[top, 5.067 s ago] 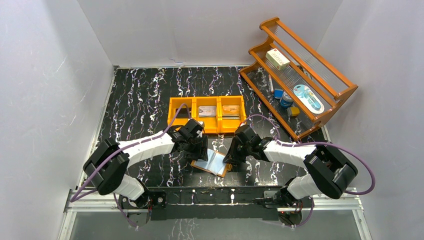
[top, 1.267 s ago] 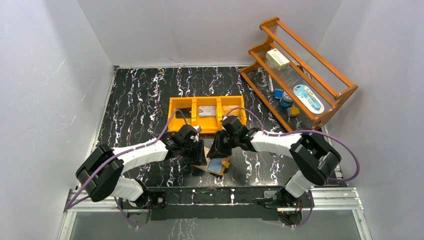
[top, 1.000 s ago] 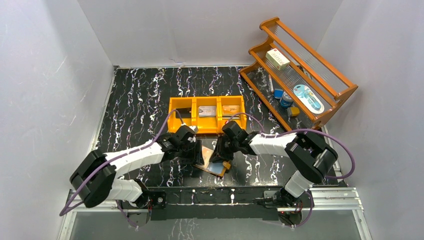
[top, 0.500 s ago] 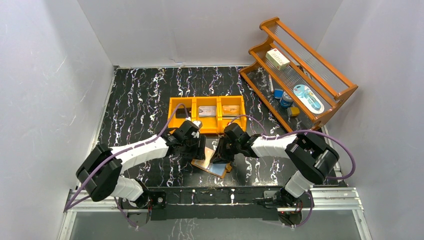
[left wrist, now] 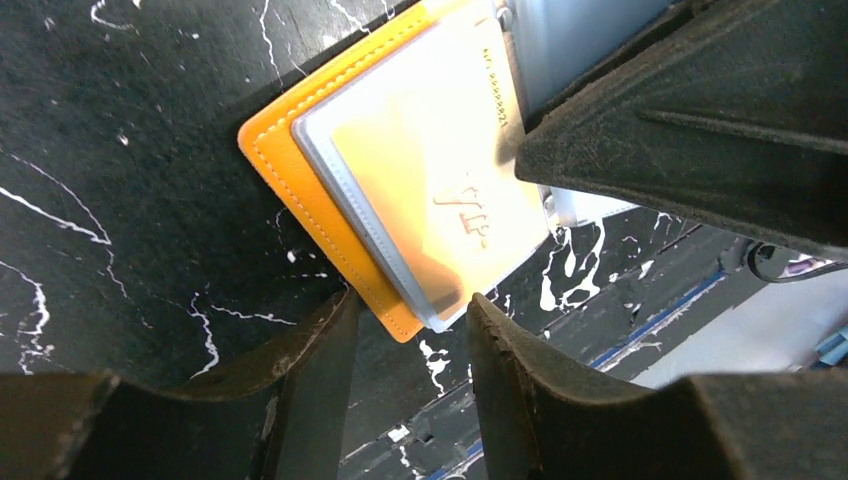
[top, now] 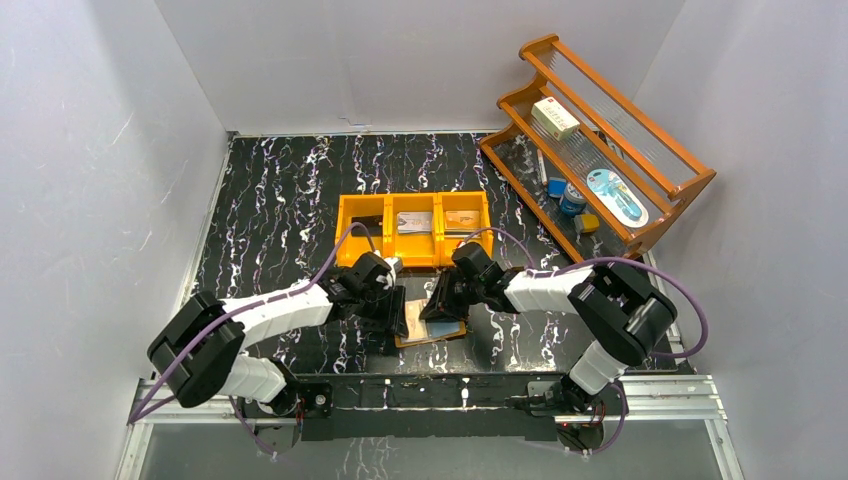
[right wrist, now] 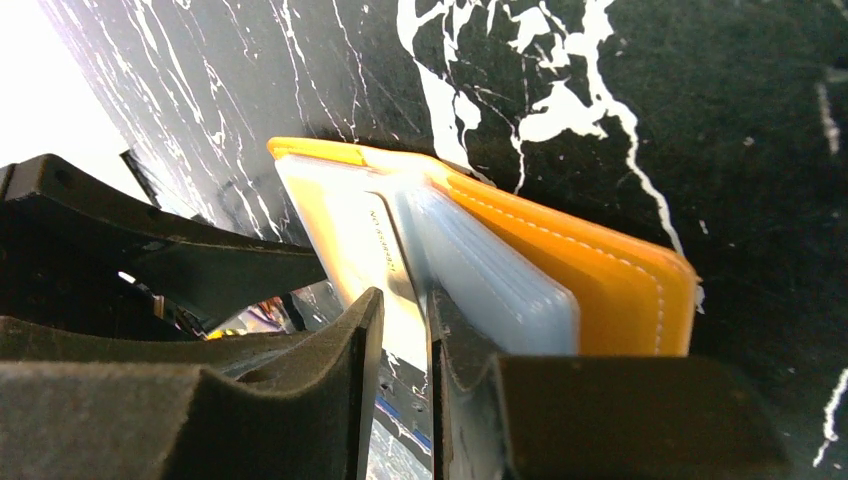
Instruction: Take the credit cards out of the card holder
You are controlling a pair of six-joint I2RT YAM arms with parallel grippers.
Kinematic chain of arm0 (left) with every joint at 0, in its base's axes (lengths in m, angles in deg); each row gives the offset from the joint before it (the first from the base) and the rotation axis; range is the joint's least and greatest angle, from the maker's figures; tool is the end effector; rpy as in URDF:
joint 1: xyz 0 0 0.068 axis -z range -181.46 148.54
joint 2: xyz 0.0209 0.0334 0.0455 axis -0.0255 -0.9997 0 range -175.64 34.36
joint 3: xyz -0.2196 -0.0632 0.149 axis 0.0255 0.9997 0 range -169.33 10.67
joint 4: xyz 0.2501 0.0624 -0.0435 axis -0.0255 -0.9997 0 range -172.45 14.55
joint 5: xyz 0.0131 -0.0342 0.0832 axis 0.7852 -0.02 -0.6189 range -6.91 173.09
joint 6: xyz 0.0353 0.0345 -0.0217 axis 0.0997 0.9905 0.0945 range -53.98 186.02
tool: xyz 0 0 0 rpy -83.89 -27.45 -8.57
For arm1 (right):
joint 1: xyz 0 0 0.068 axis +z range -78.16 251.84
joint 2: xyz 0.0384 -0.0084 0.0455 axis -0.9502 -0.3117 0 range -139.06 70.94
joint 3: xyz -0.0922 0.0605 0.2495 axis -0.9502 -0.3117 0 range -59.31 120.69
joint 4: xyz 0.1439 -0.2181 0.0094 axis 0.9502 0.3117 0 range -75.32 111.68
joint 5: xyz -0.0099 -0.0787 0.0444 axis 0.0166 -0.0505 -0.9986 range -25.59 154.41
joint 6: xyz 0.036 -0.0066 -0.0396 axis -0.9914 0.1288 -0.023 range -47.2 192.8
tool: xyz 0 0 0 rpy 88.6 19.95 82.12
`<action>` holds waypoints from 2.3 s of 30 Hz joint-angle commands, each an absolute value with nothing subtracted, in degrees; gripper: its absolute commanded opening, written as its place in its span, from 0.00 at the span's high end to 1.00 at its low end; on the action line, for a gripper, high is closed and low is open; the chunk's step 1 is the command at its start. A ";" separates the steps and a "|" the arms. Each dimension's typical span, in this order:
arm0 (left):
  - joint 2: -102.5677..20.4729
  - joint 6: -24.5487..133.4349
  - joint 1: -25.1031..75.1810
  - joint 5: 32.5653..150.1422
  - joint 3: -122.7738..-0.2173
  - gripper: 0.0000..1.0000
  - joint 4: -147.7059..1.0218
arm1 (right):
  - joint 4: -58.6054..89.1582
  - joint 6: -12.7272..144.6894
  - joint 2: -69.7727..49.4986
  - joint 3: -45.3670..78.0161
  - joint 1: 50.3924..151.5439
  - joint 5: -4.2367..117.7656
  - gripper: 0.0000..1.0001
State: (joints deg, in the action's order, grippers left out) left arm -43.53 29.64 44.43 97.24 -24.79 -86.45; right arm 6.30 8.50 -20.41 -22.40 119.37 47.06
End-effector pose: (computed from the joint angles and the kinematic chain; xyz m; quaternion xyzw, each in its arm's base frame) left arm 0.1683 -0.1860 0.1635 0.1166 0.9358 -0.2929 0.1576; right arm 0.1896 0.2228 0.1353 0.0778 0.9152 0.3846 0.0915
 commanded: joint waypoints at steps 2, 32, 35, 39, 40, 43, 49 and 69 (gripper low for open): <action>-40.00 27.48 44.85 97.91 -24.63 0.58 -86.95 | 3.48 9.07 -20.76 -22.03 119.48 45.30 0.70; -47.41 26.42 44.84 97.10 -28.78 0.63 -86.98 | -1.29 6.34 -18.29 -27.79 119.42 46.83 0.75; -47.90 25.85 44.85 96.77 -27.45 0.65 -87.41 | -2.88 5.65 -18.78 -28.20 119.43 46.03 0.75; -48.34 25.38 44.80 97.13 -26.01 0.67 -87.22 | -4.78 5.26 -19.18 -28.63 119.47 45.23 0.79; -48.22 25.29 44.82 97.21 -25.77 0.68 -87.16 | -4.93 5.29 -19.04 -28.71 119.48 45.24 0.80; -47.95 25.47 44.86 97.11 -25.40 0.68 -87.26 | -7.97 5.32 -18.55 -29.30 119.47 43.70 0.83; -49.26 25.61 44.84 95.53 -27.42 0.72 -89.93 | -16.90 4.35 -21.62 -29.80 119.64 38.42 0.80; -49.55 25.59 44.85 91.53 -28.38 0.73 -93.24 | -3.08 8.52 -12.03 -33.99 118.00 45.05 1.00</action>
State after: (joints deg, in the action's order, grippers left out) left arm -48.12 25.01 44.41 93.84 -29.53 -88.68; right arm -4.65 7.48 -14.77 -32.13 118.67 43.76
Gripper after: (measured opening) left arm 0.278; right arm 0.012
